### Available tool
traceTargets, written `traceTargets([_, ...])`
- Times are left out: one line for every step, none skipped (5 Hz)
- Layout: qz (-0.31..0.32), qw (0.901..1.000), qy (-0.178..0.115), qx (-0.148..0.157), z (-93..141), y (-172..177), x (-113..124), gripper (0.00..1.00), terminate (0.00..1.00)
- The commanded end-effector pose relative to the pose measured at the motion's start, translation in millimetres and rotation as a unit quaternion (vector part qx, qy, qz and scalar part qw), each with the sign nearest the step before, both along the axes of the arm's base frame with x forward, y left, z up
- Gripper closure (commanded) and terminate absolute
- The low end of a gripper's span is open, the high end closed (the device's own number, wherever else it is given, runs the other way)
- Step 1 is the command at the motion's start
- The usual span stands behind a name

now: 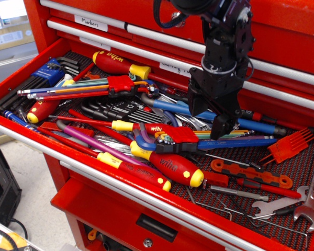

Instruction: Pick up closest rainbow Allen key set

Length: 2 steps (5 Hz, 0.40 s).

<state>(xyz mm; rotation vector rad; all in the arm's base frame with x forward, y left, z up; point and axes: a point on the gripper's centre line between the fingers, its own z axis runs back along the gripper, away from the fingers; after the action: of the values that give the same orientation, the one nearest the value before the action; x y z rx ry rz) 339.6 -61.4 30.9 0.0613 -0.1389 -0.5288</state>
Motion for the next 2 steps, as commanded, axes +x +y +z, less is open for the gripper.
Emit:
traceTargets([-0.003,0.9996,-0.017,-0.021,-5.8,-9.5,-1.6,0.0,0.0])
traceTargets([-0.007,0.9994,-0.013,-0.031,-12.4,-9.2,-3.5,0.0,0.0])
